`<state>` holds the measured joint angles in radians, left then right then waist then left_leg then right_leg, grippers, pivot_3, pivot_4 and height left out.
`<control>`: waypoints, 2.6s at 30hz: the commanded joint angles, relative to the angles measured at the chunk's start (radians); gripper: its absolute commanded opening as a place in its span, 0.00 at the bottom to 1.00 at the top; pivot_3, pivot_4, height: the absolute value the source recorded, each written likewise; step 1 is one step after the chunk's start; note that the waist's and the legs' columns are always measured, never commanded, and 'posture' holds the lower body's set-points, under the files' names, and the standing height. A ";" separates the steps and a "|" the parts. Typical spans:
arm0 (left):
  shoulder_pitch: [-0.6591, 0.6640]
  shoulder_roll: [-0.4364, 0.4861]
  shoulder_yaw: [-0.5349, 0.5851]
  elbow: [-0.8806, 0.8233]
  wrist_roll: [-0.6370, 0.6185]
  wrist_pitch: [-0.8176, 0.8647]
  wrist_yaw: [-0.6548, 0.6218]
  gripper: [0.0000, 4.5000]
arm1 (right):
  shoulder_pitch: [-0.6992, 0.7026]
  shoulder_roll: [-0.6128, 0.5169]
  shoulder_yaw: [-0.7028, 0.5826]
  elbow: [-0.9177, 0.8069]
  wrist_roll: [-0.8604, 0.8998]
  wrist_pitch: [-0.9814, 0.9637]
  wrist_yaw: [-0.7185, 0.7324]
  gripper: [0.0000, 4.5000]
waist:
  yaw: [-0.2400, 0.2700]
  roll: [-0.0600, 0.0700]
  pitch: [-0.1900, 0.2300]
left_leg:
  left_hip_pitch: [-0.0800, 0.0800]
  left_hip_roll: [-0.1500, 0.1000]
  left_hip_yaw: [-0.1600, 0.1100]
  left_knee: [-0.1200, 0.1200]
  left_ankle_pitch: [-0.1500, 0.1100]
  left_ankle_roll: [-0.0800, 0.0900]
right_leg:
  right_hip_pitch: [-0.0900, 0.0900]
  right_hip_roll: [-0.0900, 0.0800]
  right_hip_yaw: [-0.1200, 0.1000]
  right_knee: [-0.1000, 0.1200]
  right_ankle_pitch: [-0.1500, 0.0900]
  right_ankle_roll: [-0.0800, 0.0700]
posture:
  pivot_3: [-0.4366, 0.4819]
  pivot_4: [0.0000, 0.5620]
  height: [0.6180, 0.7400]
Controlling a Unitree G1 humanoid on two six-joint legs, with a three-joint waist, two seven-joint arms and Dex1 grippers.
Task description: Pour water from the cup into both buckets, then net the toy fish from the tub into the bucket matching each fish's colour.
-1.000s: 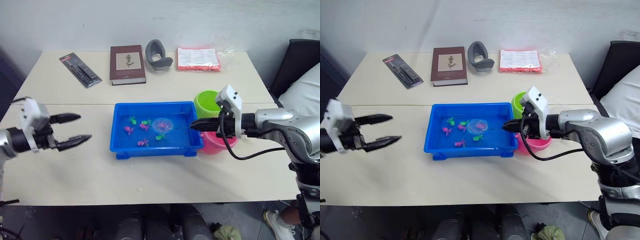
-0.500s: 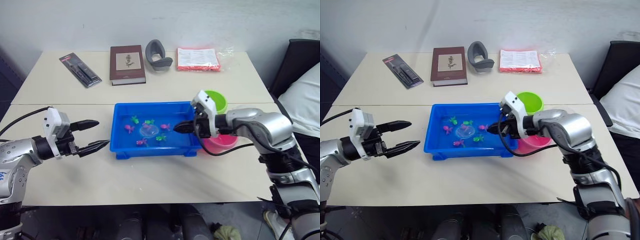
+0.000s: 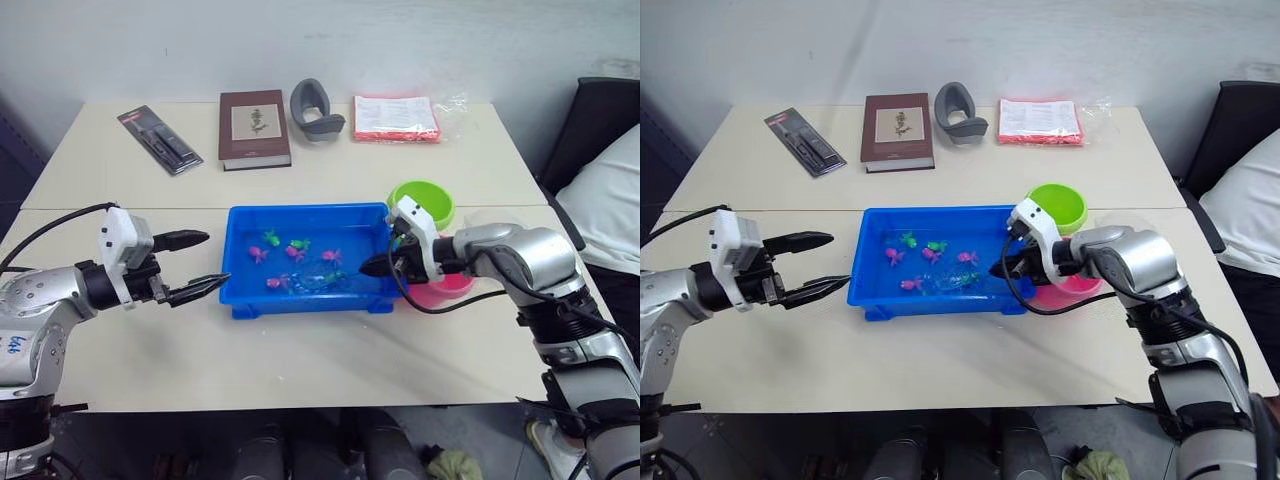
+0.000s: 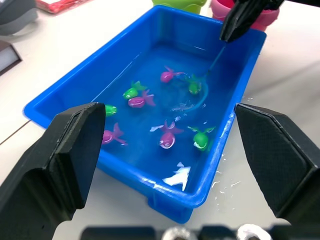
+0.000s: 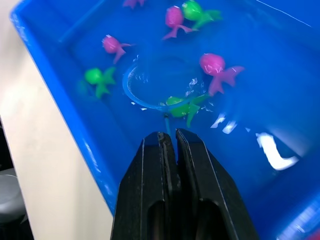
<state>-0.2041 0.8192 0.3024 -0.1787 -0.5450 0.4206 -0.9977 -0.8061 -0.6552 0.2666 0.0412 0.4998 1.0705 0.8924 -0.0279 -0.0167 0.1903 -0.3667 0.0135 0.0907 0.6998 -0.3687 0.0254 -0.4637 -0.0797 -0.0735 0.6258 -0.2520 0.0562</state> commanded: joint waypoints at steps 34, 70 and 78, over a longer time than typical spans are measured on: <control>-0.100 -0.034 -0.074 0.072 0.015 -0.071 -0.028 0.98 | 0.397 -0.096 -0.413 -0.456 0.065 -0.136 -0.061 0.00 | 0.008 -0.001 0.000 | 0.000 0.000 0.000 0.001 0.000 0.000 | 0.001 0.000 0.000 0.000 0.000 0.000 | 0.48 0.27 1.00; -0.287 -0.119 -0.181 0.124 0.032 -0.095 -0.070 0.98 | 1.028 0.008 -0.797 -0.246 -0.293 -1.253 -0.065 0.00 | 0.033 -0.002 -0.001 | 0.023 -0.001 0.005 -0.002 0.000 0.000 | 0.020 0.003 0.007 -0.003 0.001 0.001 | 0.48 0.27 1.00; -0.302 -0.131 -0.186 0.121 0.031 -0.091 -0.068 0.98 | 1.004 0.006 -0.754 -0.087 -0.519 -1.642 -0.252 0.00 | 0.026 -0.002 -0.001 | 0.024 -0.001 0.006 -0.002 0.000 -0.001 | 0.020 0.003 0.009 -0.002 0.000 0.001 | 0.48 0.27 1.00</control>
<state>-0.4866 0.6855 0.1064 -0.0289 -0.5076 0.3371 -1.0655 0.2030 -0.6460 -0.4755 -0.0416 -0.0008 -0.5186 0.6817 -0.0022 -0.0183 0.1894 -0.3425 0.0126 0.0967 0.6981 -0.3689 0.0237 -0.4436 -0.0767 -0.0649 0.6244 -0.2519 0.0566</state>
